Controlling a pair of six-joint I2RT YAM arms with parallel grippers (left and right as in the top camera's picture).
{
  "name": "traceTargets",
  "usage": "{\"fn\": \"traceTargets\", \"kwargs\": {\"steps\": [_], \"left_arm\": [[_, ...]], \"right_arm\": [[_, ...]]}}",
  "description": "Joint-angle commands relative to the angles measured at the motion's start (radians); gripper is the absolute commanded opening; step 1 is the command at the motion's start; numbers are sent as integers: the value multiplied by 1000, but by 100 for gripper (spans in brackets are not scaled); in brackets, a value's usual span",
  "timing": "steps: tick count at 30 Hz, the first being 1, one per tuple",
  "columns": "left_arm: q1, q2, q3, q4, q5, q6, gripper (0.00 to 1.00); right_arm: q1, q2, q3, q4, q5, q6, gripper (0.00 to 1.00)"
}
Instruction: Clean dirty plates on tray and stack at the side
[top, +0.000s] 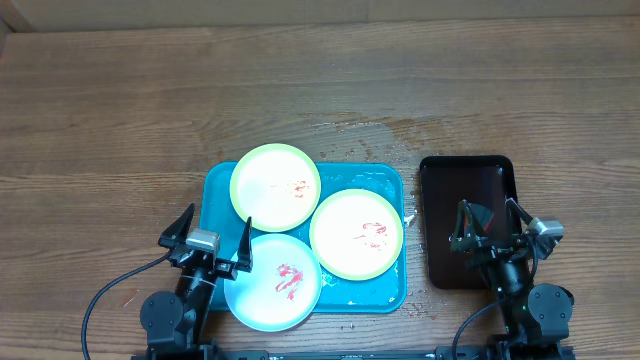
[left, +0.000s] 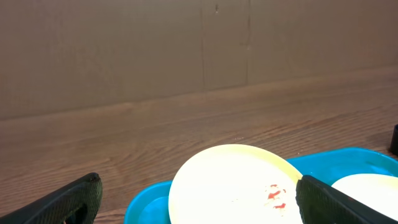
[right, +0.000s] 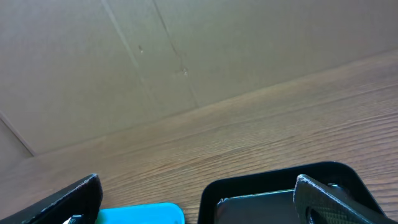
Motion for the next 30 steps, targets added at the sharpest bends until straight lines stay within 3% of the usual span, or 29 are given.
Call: {"fn": "traceTargets", "kwargs": {"steps": [1,10,16,23,30], "left_arm": [[5,-10,-3,0,-10,-16,100],[5,-10,-3,0,-10,-16,99],[5,-10,-3,0,-10,-16,100],[5,-10,-3,0,-10,-16,100],[5,-10,-3,0,-10,-16,99]], "right_arm": [[-2,-5,-10,5,10,-6,100],[-2,-5,-10,5,1,32,100],[-2,-5,15,3,-220,32,100],[-2,128,283,-251,-283,35,100],[-2,459,596,-467,-599,35,100]]}}
